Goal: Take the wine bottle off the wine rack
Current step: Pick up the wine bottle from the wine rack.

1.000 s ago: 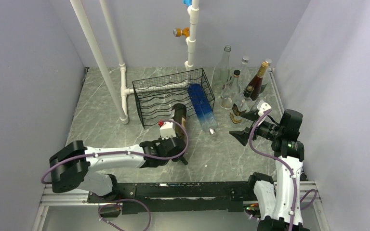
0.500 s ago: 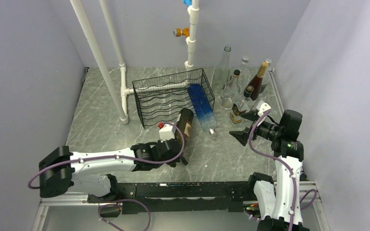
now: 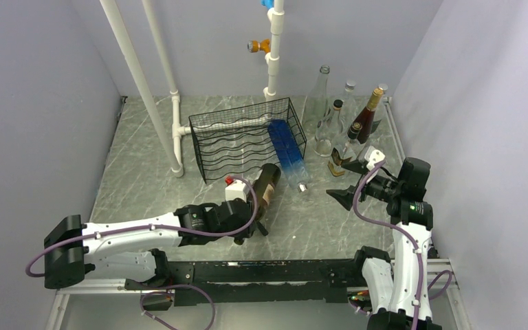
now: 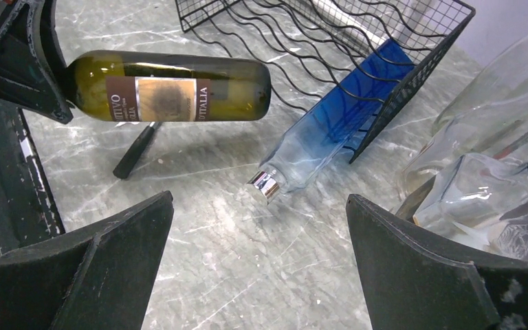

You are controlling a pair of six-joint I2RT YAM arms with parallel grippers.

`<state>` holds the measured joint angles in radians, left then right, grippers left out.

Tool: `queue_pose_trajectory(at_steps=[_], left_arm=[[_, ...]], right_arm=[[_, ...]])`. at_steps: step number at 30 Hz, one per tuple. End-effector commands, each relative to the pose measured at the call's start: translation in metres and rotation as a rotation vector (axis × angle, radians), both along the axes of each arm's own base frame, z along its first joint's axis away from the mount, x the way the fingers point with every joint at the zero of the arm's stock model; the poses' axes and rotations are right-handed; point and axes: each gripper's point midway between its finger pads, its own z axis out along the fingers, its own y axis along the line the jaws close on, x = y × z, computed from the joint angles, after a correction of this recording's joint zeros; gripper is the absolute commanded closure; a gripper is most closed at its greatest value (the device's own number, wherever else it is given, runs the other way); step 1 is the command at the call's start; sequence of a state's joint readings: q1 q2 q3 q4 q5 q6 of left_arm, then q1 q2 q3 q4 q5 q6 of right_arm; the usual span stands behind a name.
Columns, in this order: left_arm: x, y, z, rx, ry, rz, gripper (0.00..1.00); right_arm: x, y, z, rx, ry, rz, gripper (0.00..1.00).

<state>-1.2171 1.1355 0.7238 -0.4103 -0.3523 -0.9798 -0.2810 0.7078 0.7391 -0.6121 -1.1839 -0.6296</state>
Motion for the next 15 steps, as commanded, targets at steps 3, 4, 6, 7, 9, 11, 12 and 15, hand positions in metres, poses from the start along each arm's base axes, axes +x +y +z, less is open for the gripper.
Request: queue_pose_trajectory(at_steps=[3,4,6,7,9,11,12,15], left_arm=[[-0.003,-0.019,0.054,-0.123,-0.065,-0.100,1.00],[-0.005,-0.018,0.054,-0.118,-0.060,-0.111,1.00],[-0.009,-0.017,0.055,-0.116,-0.053,-0.131,1.00],[-0.011,-0.016,0.055,-0.115,-0.049,-0.143,1.00],[-0.015,-0.015,0.057,-0.116,-0.043,-0.165,1.00],[-0.019,-0.015,0.059,-0.116,-0.038,-0.190,1.00],[-0.021,-0.016,0.061,-0.118,-0.037,-0.206,1.00],[-0.027,-0.016,0.063,-0.115,-0.023,-0.247,1.00]], right_arm=[[-0.012,0.010,0.000,-0.015,-0.063,0.112,0.00],[-0.015,0.012,-0.002,-0.013,-0.061,0.126,0.00],[-0.020,0.015,-0.001,-0.016,-0.082,0.157,0.00],[-0.023,0.017,-0.001,-0.014,-0.091,0.173,0.00],[-0.028,0.019,-0.001,-0.018,-0.118,0.205,0.00],[-0.034,0.023,-0.002,-0.018,-0.149,0.241,0.00],[-0.037,0.025,-0.002,-0.019,-0.163,0.258,0.00],[-0.047,0.031,-0.006,-0.034,-0.227,0.321,0.00]])
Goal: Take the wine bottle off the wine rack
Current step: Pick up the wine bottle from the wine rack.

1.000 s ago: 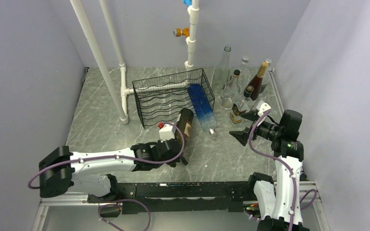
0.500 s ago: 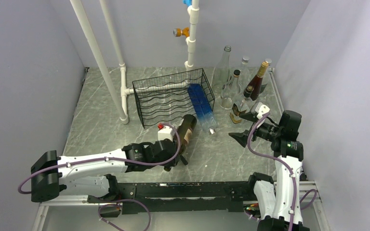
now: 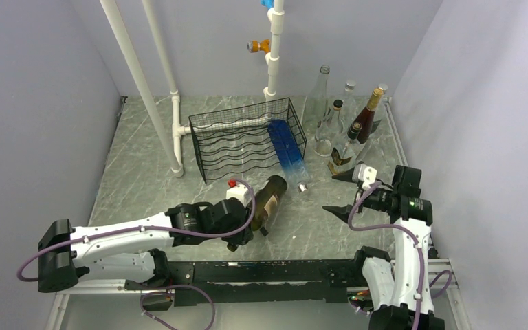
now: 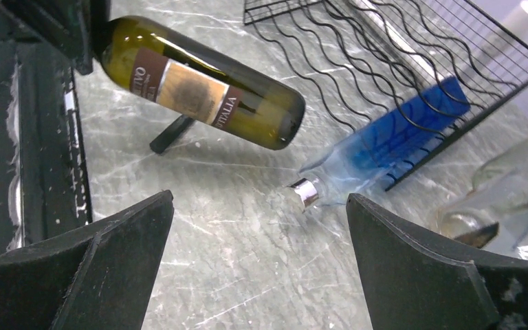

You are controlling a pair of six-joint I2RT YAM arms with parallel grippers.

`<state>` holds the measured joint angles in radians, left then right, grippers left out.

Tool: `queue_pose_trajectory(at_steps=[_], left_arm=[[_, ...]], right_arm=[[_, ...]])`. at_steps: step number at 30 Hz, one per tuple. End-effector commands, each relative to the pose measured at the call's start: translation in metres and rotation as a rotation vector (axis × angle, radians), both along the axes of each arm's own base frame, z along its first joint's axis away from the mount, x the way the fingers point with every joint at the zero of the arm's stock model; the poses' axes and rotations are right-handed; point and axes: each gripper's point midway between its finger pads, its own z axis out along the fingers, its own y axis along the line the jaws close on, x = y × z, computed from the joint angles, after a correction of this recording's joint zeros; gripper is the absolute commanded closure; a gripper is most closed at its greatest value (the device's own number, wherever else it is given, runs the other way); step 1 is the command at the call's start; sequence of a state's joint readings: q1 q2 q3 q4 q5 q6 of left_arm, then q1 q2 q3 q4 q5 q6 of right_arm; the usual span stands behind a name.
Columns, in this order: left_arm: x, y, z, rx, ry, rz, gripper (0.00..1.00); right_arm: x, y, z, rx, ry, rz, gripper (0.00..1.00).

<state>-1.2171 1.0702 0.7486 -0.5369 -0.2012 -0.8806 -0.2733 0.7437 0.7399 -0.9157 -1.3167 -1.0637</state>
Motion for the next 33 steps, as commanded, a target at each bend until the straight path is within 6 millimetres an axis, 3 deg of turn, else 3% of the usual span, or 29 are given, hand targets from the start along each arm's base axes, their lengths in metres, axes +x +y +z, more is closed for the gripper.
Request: queue_pose_trajectory(at_steps=[1,12,22,33], left_arm=[[0.001,-0.028,0.058,-0.162,-0.070,-0.085,1.00],[-0.018,-0.039,0.068,-0.189,-0.012,-0.203,1.00],[-0.031,-0.059,0.077,-0.219,0.080,-0.284,1.00],[-0.029,-0.080,0.075,-0.264,0.197,-0.332,1.00]], right_arm=[[-0.021,0.017,0.012,0.005,-0.176,0.153,0.00],[-0.030,0.041,-0.001,-0.047,-0.246,0.374,0.00],[-0.046,0.078,-0.032,-0.175,-0.269,0.623,0.00],[-0.048,0.092,-0.070,-0.295,-0.207,0.669,0.00]])
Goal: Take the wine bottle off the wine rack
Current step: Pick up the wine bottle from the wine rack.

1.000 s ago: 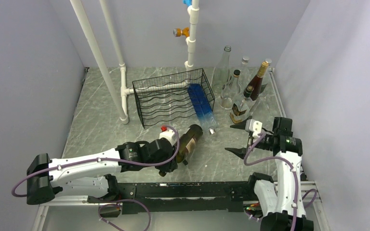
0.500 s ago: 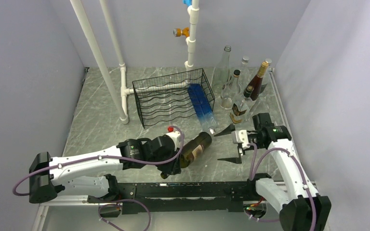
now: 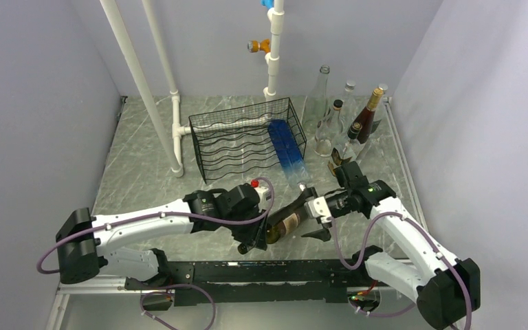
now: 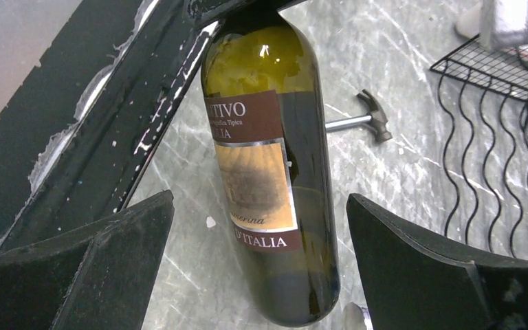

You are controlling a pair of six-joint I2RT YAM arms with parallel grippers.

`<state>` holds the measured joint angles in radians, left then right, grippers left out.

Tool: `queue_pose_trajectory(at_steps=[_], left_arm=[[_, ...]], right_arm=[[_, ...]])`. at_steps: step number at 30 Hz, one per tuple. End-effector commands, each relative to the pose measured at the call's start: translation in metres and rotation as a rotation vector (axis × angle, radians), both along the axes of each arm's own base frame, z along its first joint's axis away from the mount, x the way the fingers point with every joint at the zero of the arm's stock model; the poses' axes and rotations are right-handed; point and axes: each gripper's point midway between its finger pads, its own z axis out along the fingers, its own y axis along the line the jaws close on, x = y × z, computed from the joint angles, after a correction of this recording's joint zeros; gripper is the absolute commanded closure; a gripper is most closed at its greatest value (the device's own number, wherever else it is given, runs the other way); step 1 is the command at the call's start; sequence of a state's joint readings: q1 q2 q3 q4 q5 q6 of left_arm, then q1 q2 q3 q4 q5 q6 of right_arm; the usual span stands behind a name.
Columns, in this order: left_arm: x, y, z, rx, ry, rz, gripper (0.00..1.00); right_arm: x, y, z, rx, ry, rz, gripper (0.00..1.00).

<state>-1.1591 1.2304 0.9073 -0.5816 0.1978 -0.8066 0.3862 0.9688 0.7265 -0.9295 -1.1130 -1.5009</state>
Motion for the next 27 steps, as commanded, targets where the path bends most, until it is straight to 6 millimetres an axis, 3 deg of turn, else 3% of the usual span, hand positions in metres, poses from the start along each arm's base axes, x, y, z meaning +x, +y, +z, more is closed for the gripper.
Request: queue_pose_trajectory(at_steps=[1,12,27], left_arm=[[0.009,-0.043,0.056,-0.224,-0.025,-0.057,1.00],[0.014,-0.062,0.061,-0.255,0.037,-0.086,1.00],[0.024,-0.076,0.066,-0.316,0.105,-0.071,1.00]], right_arm=[[0.011,0.006,-0.012,-0.050,-0.047,-0.017,0.00],[0.020,0.019,-0.036,-0.150,-0.081,-0.053,0.00],[0.012,0.029,-0.053,-0.207,-0.102,-0.014,0.00]])
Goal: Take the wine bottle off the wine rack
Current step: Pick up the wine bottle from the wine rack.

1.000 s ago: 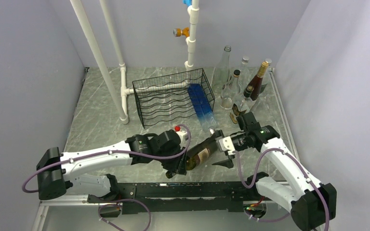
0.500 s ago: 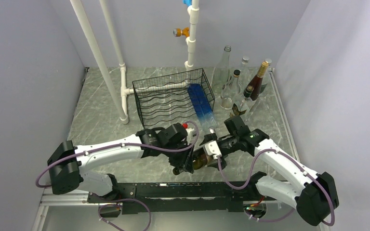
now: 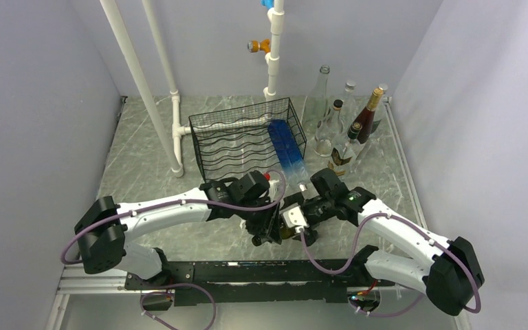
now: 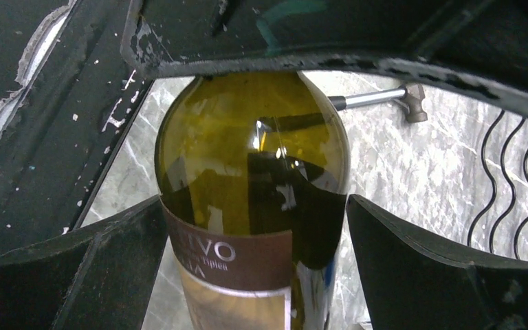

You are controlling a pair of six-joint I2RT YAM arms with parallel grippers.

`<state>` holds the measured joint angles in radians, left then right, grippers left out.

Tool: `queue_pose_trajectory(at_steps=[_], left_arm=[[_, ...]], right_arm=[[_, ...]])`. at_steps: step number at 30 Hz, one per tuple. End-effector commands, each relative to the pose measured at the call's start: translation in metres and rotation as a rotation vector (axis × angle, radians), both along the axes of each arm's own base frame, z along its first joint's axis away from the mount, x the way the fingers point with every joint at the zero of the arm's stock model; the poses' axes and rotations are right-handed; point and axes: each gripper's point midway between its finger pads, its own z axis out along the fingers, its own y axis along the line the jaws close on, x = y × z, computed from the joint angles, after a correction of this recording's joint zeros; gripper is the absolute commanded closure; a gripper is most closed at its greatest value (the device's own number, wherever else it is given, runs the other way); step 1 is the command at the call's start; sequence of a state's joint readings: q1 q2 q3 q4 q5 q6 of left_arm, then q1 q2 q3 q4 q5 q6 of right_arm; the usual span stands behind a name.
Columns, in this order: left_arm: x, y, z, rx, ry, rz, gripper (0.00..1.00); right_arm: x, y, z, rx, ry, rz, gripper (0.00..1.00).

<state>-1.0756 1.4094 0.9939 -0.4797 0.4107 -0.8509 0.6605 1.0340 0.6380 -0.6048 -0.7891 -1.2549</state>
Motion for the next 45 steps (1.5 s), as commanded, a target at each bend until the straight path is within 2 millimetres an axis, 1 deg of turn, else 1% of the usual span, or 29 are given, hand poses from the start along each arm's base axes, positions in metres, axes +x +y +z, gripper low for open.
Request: queue_pose_trajectory(at_steps=[1,10,12,16,19,21,23,25,26,27,28,30,35,39,42,45], left_arm=[[0.013,-0.036,0.062,-0.244,-0.067,-0.031,1.00],[0.015,-0.040,0.066,-0.273,-0.041,-0.026,1.00],[0.015,-0.040,0.067,-0.276,-0.038,-0.025,1.00],[0.016,-0.039,0.066,-0.275,-0.034,-0.022,1.00],[0.016,-0.038,0.065,-0.274,-0.031,-0.019,1.00],[0.016,-0.038,0.064,-0.276,-0.029,-0.017,1.00],[0.016,-0.037,0.064,-0.276,-0.027,-0.017,1.00],[0.016,-0.037,0.064,-0.280,-0.022,-0.018,1.00],[0.016,-0.036,0.064,-0.281,-0.022,-0.016,0.98],[0.016,-0.036,0.064,-0.282,-0.020,-0.013,0.94],[0.016,-0.036,0.064,-0.282,-0.020,-0.012,0.89],[0.016,-0.034,0.063,-0.285,-0.017,-0.008,0.81],[0.016,-0.029,0.061,-0.284,-0.020,0.000,0.61],[0.015,-0.025,0.059,-0.291,-0.019,0.004,0.46],[0.014,-0.023,0.060,-0.296,-0.024,0.004,0.37],[0.014,-0.020,0.061,-0.297,-0.031,0.005,0.34]], right_arm=[[0.004,0.004,-0.003,-0.005,-0.021,-0.008,0.00],[0.004,0.008,-0.006,-0.019,-0.007,-0.021,0.01],[0.004,0.008,-0.006,-0.023,-0.004,-0.022,0.02],[0.005,0.009,-0.005,-0.022,-0.004,-0.022,0.09],[0.004,0.010,-0.004,-0.024,-0.001,-0.016,0.18],[0.003,0.010,-0.004,-0.026,0.001,-0.010,0.26],[0.001,0.010,-0.003,-0.029,0.010,0.003,0.38],[0.000,0.011,-0.001,-0.028,0.017,0.011,0.55],[-0.001,0.011,0.000,-0.027,0.018,0.011,0.64],[-0.001,0.012,0.001,-0.025,0.018,0.013,0.74],[-0.001,0.012,0.002,-0.024,0.021,0.013,0.80],[-0.001,0.013,0.005,-0.019,0.026,0.010,0.86],[-0.002,0.014,0.010,-0.011,0.043,0.005,0.93],[-0.002,0.014,0.010,-0.007,0.054,0.005,0.95],[-0.002,0.013,0.011,-0.006,0.059,0.002,0.96],[-0.002,0.013,0.011,-0.004,0.065,0.000,0.97]])
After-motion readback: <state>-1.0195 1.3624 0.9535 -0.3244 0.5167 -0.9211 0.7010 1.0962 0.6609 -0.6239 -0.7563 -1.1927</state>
